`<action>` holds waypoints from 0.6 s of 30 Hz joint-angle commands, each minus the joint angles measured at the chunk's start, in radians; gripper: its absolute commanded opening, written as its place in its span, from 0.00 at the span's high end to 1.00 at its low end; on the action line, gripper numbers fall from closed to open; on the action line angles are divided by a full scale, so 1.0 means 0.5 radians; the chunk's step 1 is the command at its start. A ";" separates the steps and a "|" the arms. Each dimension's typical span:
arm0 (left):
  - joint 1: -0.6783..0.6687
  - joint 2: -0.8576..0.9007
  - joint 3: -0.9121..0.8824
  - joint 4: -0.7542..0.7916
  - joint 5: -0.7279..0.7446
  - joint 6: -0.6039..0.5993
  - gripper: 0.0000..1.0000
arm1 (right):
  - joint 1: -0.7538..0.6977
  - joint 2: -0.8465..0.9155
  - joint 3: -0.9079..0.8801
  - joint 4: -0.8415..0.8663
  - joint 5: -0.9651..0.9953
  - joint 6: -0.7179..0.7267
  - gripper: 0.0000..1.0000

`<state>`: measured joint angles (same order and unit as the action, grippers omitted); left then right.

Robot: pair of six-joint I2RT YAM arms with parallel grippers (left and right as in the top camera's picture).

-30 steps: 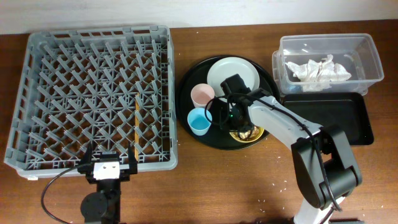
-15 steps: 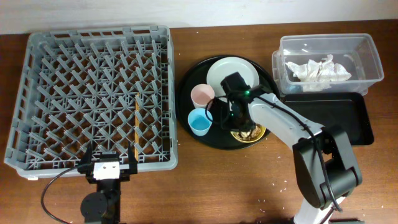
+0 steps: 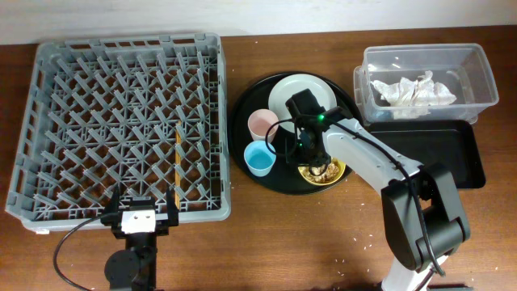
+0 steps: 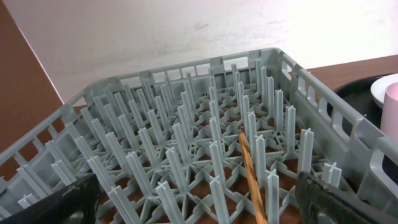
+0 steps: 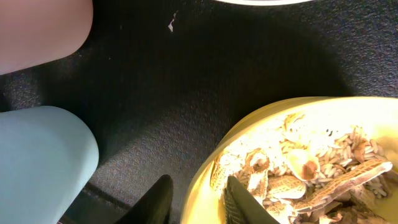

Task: Sort waste into correct bins and load items into the dishwasher rack
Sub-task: 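Reach right gripper to the yellow bowl and grip its rim, then lift the yellow bowl over the black tray and tip out scraps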

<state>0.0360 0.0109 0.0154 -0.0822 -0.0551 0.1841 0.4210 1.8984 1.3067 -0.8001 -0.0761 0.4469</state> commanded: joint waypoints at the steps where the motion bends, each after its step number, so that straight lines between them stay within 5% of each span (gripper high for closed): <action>1: 0.014 -0.011 -0.013 0.003 0.022 0.031 0.01 | 0.009 0.022 0.027 0.000 0.038 0.007 0.71; 14: 0.014 -0.011 -0.013 0.003 0.022 0.031 0.01 | 0.014 0.111 0.014 0.022 0.056 0.015 0.72; 18: 0.014 -0.011 -0.013 0.003 0.022 0.031 0.00 | 0.021 0.111 0.014 0.024 0.058 0.014 0.86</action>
<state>0.0360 0.0109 0.0154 -0.0822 -0.0551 0.1841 0.4221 1.9499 1.3067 -0.7879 -0.0681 0.4507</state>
